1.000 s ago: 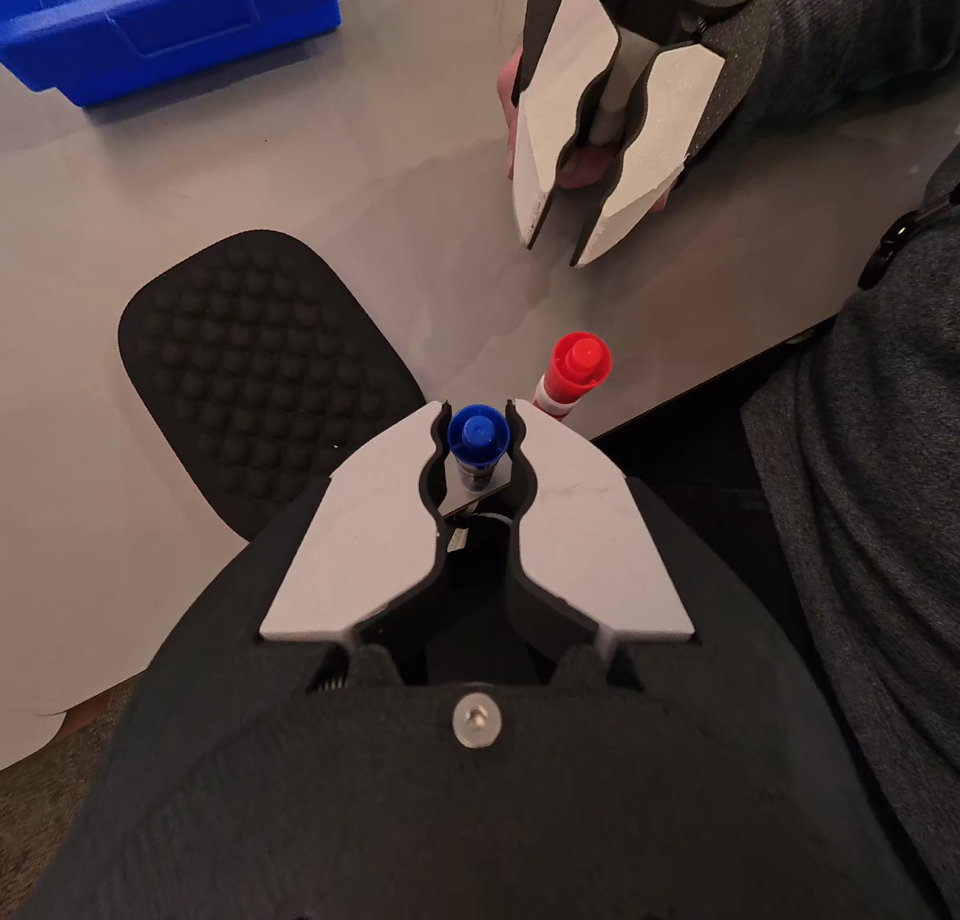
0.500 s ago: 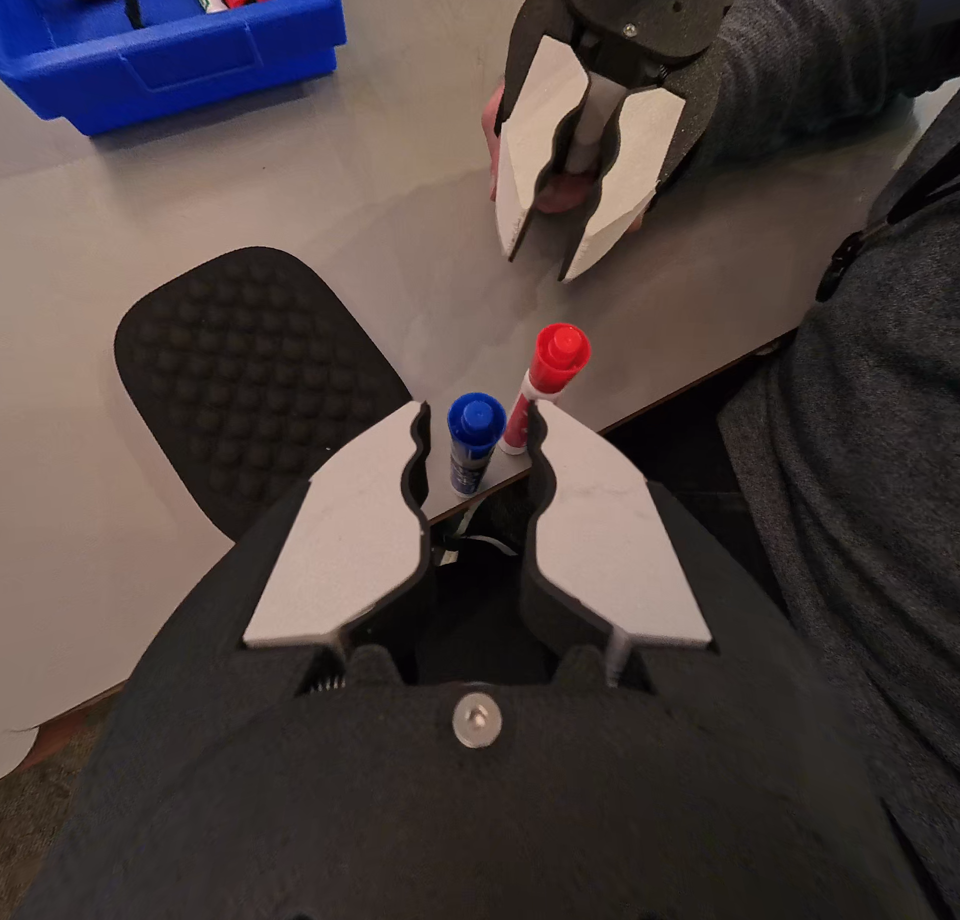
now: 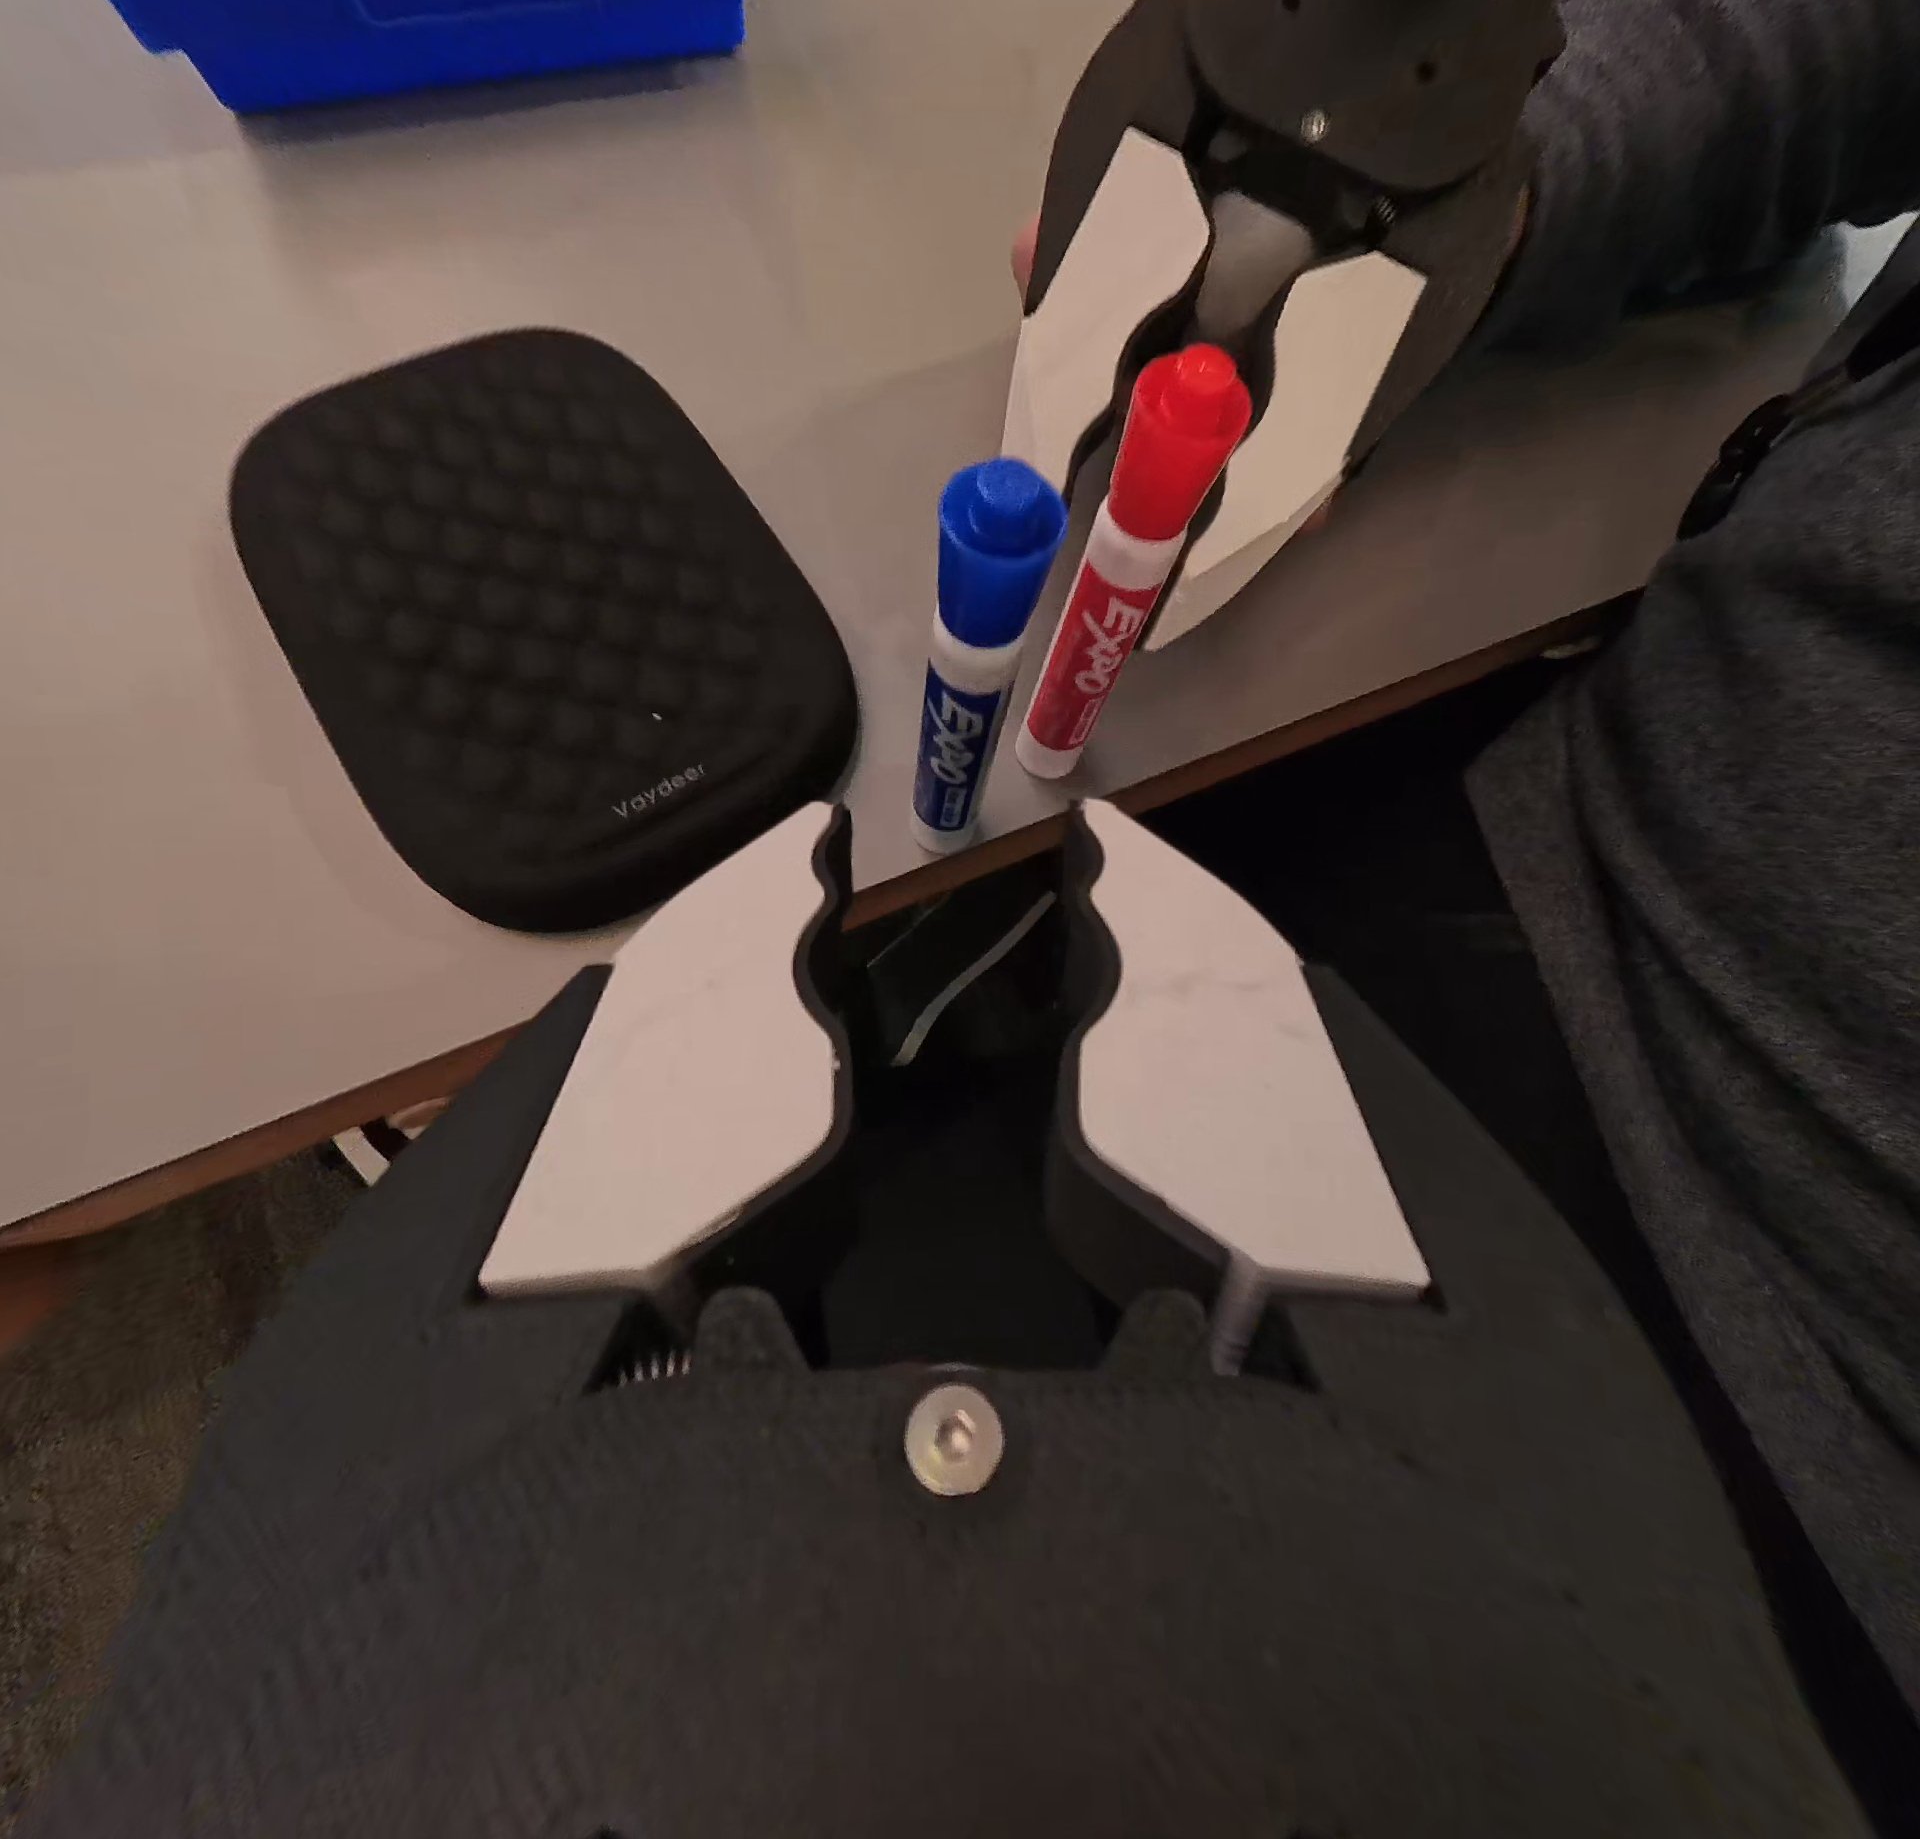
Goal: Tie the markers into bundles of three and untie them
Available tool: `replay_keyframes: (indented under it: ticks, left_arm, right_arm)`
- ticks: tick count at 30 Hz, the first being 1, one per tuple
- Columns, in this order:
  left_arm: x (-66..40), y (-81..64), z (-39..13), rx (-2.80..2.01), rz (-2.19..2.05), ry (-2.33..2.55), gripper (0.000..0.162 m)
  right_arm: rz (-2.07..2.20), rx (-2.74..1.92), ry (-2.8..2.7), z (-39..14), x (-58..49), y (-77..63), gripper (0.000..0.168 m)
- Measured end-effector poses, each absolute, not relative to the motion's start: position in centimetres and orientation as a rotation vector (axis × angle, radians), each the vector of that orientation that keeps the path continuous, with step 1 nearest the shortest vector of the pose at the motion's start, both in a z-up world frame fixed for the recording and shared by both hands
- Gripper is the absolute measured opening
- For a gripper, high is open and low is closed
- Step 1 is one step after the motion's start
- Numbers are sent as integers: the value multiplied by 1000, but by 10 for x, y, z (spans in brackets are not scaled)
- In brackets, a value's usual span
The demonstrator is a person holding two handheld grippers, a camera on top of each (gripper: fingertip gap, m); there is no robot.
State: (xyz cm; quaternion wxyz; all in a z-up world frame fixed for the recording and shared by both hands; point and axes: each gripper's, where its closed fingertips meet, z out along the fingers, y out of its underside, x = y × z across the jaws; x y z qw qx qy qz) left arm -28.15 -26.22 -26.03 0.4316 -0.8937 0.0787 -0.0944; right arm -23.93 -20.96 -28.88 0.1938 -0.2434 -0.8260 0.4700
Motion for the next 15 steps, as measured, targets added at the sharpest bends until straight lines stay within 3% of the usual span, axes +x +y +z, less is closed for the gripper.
replay_keyframes:
  ticks: [6,10,15]
  left_arm:
    - [-285,-261,-276,-2214,-273,178,38]
    - [-287,-260,-280,-2198,-292,170,37]
    - [-283,-258,-281,-2182,-269,162,39]
  right_arm:
    - [1264,-688,-2351,-296,-244,-220,30]
    - [1259,-689,-2339,-295,-247,-223,18]
    - [1289,-688,-2313,-291,-250,-226,18]
